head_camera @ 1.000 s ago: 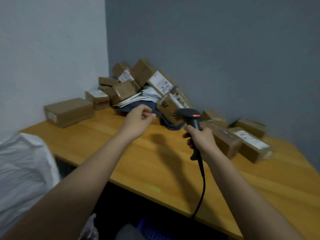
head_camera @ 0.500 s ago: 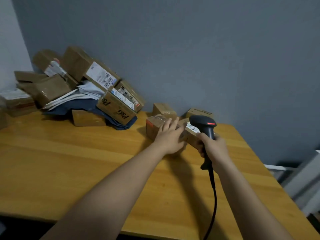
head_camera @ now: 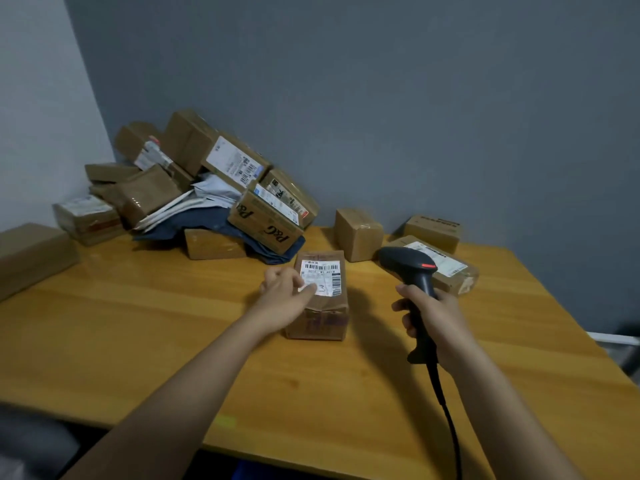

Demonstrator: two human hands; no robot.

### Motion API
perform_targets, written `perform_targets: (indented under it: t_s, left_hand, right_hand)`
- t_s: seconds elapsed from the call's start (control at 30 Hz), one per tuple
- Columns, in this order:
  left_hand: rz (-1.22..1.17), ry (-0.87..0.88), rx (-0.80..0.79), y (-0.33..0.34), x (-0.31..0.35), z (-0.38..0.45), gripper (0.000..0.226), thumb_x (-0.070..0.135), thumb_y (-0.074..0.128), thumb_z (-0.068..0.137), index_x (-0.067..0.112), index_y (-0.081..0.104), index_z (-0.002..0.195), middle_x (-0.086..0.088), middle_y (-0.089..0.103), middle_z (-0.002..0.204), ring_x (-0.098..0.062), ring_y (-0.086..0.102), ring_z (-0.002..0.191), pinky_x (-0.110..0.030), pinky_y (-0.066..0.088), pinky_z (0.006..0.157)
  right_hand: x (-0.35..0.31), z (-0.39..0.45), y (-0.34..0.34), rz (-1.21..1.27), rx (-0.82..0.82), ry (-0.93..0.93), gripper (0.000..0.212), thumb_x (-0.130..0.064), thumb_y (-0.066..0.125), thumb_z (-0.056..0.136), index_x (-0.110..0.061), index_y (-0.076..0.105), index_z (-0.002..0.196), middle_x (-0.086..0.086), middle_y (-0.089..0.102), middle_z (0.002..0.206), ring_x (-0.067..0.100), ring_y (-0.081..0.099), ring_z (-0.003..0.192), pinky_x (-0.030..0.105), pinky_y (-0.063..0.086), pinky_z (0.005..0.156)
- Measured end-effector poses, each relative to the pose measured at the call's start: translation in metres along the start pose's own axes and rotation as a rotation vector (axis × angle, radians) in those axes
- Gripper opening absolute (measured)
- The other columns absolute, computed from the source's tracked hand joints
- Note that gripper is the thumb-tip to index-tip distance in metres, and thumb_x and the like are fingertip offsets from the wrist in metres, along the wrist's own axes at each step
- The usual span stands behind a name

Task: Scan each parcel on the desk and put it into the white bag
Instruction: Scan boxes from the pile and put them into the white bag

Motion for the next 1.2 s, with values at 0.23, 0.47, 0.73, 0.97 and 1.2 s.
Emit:
perform_targets:
  t_s: [0.23, 0.47, 0.73, 0.97, 1.2]
  left_hand:
    - [0.033, -0.12, 0.166, 0.024, -0.002, -0.004, 0.111, 0.075, 0.065, 0.067, 0.022, 0.013, 0.149, -0.004, 0.009, 0.153, -0.027, 0.009, 0.141, -0.044, 0.025, 0.112]
    - [-0.011, -0.274, 0.043, 0.034, 0.016, 0.006, 0.121, 0.071, 0.071, 0.064, 0.015, 0.009, 0.152, -0.01, 0.028, 0.151, -0.031, 0.023, 0.139, -0.043, 0.031, 0.108]
    - [-0.254, -0.258, -0.112, 0.041, -0.029, 0.02, 0.101, 0.077, 0.072, 0.041, 0.038, 0.05, 0.132, 0.009, 0.058, 0.132, -0.024, 0.05, 0.123, -0.046, 0.043, 0.102]
    - [-0.377, -0.217, -0.17, 0.023, -0.027, -0.032, 0.092, 0.031, 0.08, 0.076, 0.025, 0.018, 0.145, -0.001, 0.05, 0.134, -0.023, 0.05, 0.12, -0.034, 0.041, 0.099]
    - [-0.519, -0.188, -0.055, 0.01, -0.05, -0.044, 0.064, 0.033, 0.074, 0.083, 0.027, 0.025, 0.123, -0.005, 0.053, 0.125, -0.023, 0.056, 0.11, -0.041, 0.046, 0.099]
  right_hand:
    - [0.009, -0.008, 0.025, -0.033, 0.017, 0.038, 0.02, -0.023, 0.067, 0.09, -0.007, 0.06, 0.1, 0.01, 0.067, 0.082, 0.016, 0.052, 0.056, 0.025, 0.043, 0.051]
    - [0.016, -0.018, 0.02, -0.038, 0.05, 0.039, 0.02, -0.022, 0.066, 0.091, -0.007, 0.06, 0.101, 0.011, 0.066, 0.083, 0.017, 0.052, 0.058, 0.026, 0.043, 0.053]
    - [0.012, 0.002, 0.047, 0.028, 0.063, 0.058, 0.012, -0.022, 0.067, 0.09, -0.016, 0.057, 0.094, 0.011, 0.068, 0.093, 0.024, 0.067, 0.089, 0.037, 0.053, 0.075]
    - [0.02, -0.001, 0.066, 0.085, 0.069, 0.016, 0.01, -0.021, 0.066, 0.088, -0.016, 0.058, 0.089, 0.008, 0.062, 0.078, 0.026, 0.061, 0.078, 0.044, 0.052, 0.076]
    - [0.017, -0.024, 0.079, 0.016, -0.075, -0.085, 0.01, -0.024, 0.064, 0.092, -0.016, 0.062, 0.096, 0.008, 0.063, 0.083, 0.024, 0.063, 0.081, 0.04, 0.056, 0.072]
Point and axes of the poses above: each hand's wrist, its own z-axis towards the middle knuckle, its own y-axis out of the palm, x = y × z, the point moved 4 cm from there along z, towards the middle knuckle
